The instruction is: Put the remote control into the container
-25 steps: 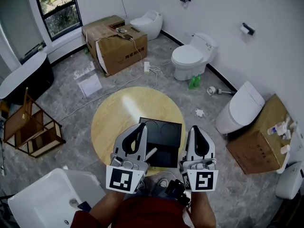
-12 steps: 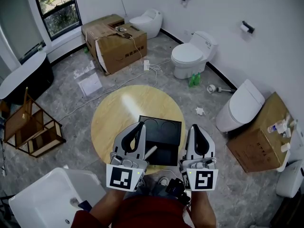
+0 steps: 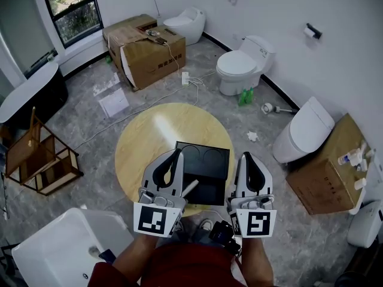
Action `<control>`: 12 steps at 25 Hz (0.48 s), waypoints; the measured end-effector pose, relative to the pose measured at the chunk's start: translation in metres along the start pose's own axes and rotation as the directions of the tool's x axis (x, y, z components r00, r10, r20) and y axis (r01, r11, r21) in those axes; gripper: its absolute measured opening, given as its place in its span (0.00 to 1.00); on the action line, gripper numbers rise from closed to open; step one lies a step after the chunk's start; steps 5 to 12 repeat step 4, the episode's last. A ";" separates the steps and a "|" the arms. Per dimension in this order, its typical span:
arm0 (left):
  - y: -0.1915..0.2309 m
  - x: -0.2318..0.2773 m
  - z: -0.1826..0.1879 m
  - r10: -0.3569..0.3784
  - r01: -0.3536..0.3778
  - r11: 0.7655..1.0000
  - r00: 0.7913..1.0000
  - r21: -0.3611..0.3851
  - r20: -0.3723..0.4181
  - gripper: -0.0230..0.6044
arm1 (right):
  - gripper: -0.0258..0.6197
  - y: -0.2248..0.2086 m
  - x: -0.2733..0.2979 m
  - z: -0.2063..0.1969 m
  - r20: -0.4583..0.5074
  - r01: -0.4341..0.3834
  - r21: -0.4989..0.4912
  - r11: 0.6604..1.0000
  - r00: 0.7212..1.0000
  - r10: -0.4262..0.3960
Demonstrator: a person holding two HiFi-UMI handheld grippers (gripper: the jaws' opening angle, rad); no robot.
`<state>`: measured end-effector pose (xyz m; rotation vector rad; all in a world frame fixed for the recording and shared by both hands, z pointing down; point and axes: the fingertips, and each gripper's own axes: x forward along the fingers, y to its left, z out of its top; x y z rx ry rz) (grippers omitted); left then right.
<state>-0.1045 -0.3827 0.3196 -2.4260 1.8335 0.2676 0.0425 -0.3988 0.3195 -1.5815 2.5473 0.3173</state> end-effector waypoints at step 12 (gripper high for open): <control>0.000 0.000 -0.003 -0.002 0.002 1.000 1.000 -0.001 -0.007 0.06 | 0.07 0.000 -0.001 -0.003 -0.006 0.002 0.004 1.000 1.000 -0.002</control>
